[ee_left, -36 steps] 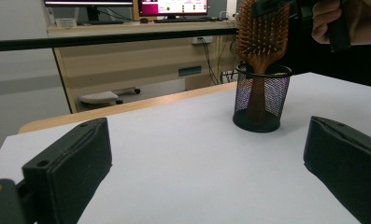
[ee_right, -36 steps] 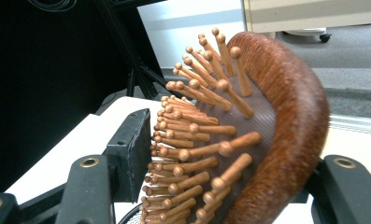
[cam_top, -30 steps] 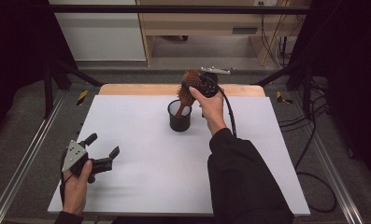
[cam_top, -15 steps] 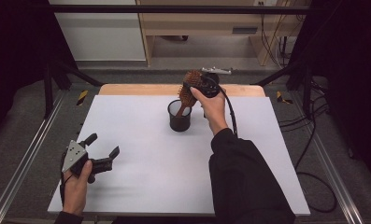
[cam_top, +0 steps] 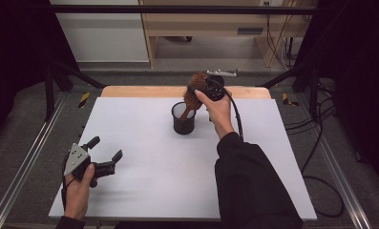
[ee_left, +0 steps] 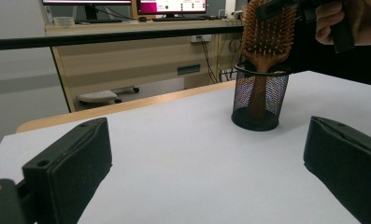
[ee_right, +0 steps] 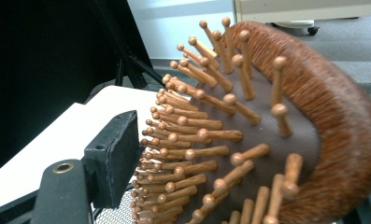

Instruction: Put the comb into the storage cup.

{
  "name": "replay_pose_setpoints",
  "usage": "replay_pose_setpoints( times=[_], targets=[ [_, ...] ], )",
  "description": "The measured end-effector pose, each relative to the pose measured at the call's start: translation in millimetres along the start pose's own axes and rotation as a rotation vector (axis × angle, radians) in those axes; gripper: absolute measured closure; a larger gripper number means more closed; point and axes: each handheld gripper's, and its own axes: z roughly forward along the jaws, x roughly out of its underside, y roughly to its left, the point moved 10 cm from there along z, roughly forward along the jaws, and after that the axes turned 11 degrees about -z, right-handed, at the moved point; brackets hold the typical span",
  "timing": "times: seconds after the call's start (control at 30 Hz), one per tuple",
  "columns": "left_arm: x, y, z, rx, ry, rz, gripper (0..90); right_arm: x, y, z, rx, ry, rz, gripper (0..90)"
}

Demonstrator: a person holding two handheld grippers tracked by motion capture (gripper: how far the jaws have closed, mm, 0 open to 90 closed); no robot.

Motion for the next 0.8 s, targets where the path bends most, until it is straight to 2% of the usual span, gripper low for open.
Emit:
replay_pose_setpoints(
  times=[0.43, 0.8],
  targets=[
    [0.2, 0.0, 0.1, 0.001, 0.001, 0.000, 1.3, 0.4, 2.1, 0.6, 0.003, -0.003, -0.008, 21.1],
    [0.0, -0.1, -0.1, 0.001, 0.000, -0.001, 1.3, -2.2, 0.7, -0.6, 0.020, -0.014, 0.000, 10.0]
  ],
)
